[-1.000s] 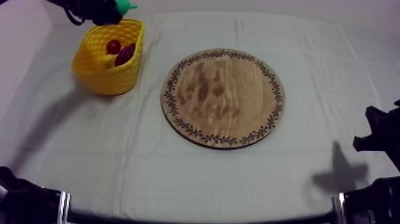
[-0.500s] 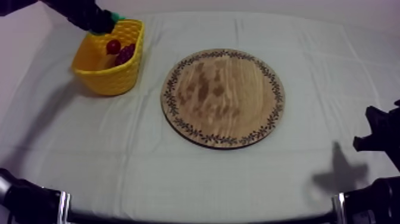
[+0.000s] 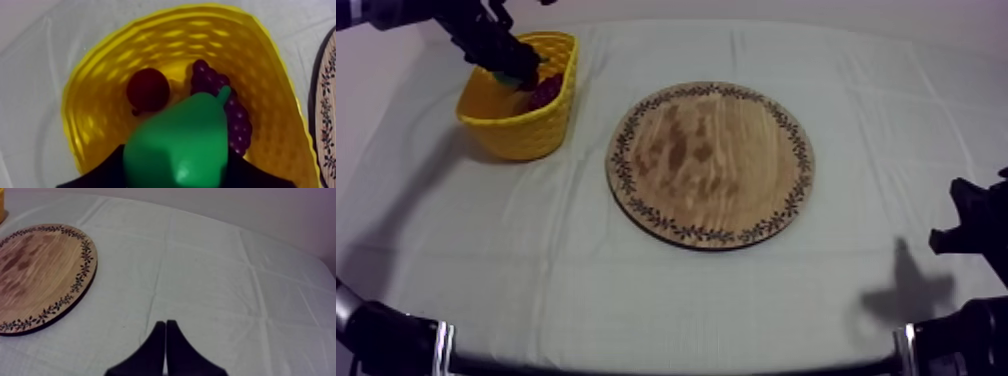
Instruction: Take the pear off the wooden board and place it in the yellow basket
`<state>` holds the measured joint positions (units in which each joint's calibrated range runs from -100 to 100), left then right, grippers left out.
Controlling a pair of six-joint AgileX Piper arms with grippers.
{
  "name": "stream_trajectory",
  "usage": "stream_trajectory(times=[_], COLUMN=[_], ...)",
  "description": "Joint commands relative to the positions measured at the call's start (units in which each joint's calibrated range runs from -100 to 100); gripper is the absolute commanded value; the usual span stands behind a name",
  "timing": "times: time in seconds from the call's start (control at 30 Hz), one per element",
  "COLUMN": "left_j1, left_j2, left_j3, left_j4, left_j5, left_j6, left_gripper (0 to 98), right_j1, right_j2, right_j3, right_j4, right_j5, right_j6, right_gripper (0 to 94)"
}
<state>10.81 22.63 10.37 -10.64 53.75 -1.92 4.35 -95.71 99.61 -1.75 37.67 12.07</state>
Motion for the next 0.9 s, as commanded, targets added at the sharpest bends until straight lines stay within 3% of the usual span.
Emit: stream_trajectory(times=[0.0,0.13,0.33,0.4,0.53,0.7,0.87], left_j1=[-0.2,-0.6,-0.7,-0.5,-0.3,-0.4,-1.0], left_j2=[0.4,0.8,0.1,-0.3,-1.3,-3.1,-7.6], left_j3=[-0.9,-2.0,-2.9,-3.4,-4.8,-4.7,-2.5], left_j4=[-0.03,0.08,0.88,1.04,1.41,1.66,1.86], left_j5=[0.0,0.1,3.8,5.5,8.6,9.7,7.2], left_j6=[-0.1,0.6,2.4,3.7,5.9,6.2,6.2], left_gripper=[41.8,52.0,83.6,89.9,94.7,96.0,89.7], right_j1=[0.0,0.0,0.0,0.0,0.0,0.0,0.0], right_j2=[0.0,0.0,0.0,0.0,0.0,0.0,0.0], right_j3=[0.1,0.1,0.1,0.1,0.1,0.1,0.1], right_j4=[0.0,0.0,0.0,0.0,0.0,0.0,0.0], right_j5=[0.0,0.0,0.0,0.0,0.0,0.0,0.0], right_j6=[0.0,0.0,0.0,0.0,0.0,0.0,0.0], right_gripper=[0.3,0.3,0.3,0.3,0.3,0.3,0.3])
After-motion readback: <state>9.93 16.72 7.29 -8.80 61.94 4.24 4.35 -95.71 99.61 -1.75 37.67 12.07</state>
